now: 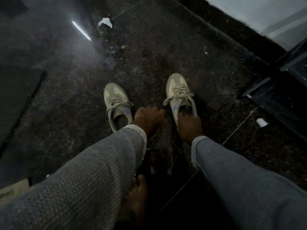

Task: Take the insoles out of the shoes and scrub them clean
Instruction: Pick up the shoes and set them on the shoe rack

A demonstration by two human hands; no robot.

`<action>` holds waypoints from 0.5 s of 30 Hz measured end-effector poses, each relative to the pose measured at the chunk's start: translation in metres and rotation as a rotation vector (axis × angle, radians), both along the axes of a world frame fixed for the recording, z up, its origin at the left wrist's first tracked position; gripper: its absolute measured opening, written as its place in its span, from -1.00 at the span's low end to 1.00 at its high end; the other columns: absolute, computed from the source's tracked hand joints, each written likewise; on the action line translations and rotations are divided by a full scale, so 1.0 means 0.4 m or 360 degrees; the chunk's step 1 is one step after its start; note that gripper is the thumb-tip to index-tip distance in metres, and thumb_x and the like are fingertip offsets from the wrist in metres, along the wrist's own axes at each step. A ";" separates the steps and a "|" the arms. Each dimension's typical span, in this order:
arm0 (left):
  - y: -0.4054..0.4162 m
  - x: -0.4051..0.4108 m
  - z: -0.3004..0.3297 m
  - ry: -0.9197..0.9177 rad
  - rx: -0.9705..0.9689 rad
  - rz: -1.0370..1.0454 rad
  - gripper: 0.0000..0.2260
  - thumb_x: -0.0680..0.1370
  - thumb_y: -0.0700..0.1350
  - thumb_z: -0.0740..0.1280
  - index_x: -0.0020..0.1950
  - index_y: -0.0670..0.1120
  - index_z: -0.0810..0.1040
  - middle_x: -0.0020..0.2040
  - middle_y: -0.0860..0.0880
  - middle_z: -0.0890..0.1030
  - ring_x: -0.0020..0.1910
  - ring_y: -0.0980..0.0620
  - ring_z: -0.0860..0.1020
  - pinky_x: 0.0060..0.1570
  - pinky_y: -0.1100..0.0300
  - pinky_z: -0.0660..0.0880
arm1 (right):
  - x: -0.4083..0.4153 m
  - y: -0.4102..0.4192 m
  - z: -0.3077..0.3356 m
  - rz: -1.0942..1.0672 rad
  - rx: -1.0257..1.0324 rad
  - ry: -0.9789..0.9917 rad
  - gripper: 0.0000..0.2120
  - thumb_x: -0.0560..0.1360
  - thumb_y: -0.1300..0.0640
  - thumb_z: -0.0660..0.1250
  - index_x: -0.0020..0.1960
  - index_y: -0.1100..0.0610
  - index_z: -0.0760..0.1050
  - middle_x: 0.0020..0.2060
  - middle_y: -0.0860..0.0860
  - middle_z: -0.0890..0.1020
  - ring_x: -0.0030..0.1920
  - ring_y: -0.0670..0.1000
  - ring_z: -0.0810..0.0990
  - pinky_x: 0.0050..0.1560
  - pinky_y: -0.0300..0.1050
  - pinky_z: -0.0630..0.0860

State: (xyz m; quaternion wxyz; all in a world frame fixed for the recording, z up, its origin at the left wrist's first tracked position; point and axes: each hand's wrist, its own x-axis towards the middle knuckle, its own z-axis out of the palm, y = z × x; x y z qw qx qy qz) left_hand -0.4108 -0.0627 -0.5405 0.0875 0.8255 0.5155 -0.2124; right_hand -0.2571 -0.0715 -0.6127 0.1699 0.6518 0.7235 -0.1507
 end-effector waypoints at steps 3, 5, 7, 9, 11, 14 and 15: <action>-0.002 -0.007 -0.004 0.0014 -0.0027 0.0004 -0.73 0.63 -0.10 0.10 0.32 -0.12 0.34 0.28 -0.14 0.46 0.24 -0.18 0.48 0.10 -0.06 0.42 | 0.000 -0.005 -0.002 0.0045 -0.0147 -0.0021 -0.73 0.59 0.17 0.14 0.28 0.10 0.38 0.22 0.09 0.52 0.25 0.14 0.48 0.35 0.20 0.23; 0.002 -0.008 -0.005 0.0027 0.0000 -0.0003 -0.72 0.64 -0.10 0.09 0.33 -0.12 0.34 0.27 -0.15 0.47 0.24 -0.18 0.48 0.10 -0.04 0.42 | -0.012 -0.016 0.000 0.0171 -0.0215 -0.0006 -0.73 0.60 0.17 0.12 0.29 0.09 0.37 0.21 0.09 0.53 0.23 0.15 0.48 0.35 0.25 0.20; 0.003 -0.002 -0.002 0.0019 0.0020 0.0005 -0.68 0.64 -0.08 0.08 0.38 -0.10 0.32 0.29 -0.14 0.47 0.24 -0.18 0.49 0.10 -0.01 0.42 | -0.022 -0.024 0.002 0.0266 -0.0230 0.0038 -0.72 0.60 0.17 0.12 0.29 0.11 0.39 0.19 0.10 0.54 0.20 0.17 0.50 0.34 0.27 0.22; 0.003 0.008 0.001 0.0008 0.0030 -0.0010 -0.65 0.65 -0.06 0.08 0.43 -0.08 0.29 0.31 -0.13 0.46 0.25 -0.18 0.48 0.10 0.00 0.41 | -0.028 -0.028 0.002 0.0352 -0.0245 0.0066 -0.72 0.59 0.18 0.15 0.28 0.17 0.42 0.15 0.14 0.57 0.15 0.20 0.54 0.24 0.17 0.40; 0.000 0.012 0.002 0.0000 0.0045 -0.0026 -0.66 0.66 -0.07 0.06 0.43 -0.08 0.29 0.32 -0.13 0.46 0.26 -0.18 0.48 0.10 0.00 0.41 | -0.045 -0.035 -0.001 0.0447 -0.0238 0.0079 -0.68 0.57 0.11 0.20 0.28 0.20 0.43 0.15 0.16 0.57 0.13 0.21 0.55 0.20 0.12 0.43; 0.008 0.008 0.007 0.0003 0.0052 0.0022 -0.68 0.66 -0.09 0.06 0.40 -0.09 0.30 0.31 -0.14 0.46 0.26 -0.19 0.47 0.09 -0.01 0.41 | -0.086 -0.037 0.013 0.0391 0.0044 0.0126 -0.50 0.52 -0.11 0.26 0.32 0.19 0.42 0.25 0.18 0.50 0.23 0.22 0.47 0.29 0.12 0.32; 0.014 0.004 0.010 0.0011 0.0055 0.0051 -0.69 0.65 -0.09 0.07 0.38 -0.10 0.31 0.31 -0.15 0.45 0.26 -0.19 0.46 0.09 -0.02 0.41 | -0.108 -0.035 0.024 0.0386 0.0115 0.0156 -0.49 0.49 -0.10 0.29 0.32 0.18 0.43 0.24 0.18 0.50 0.22 0.21 0.48 0.28 0.12 0.34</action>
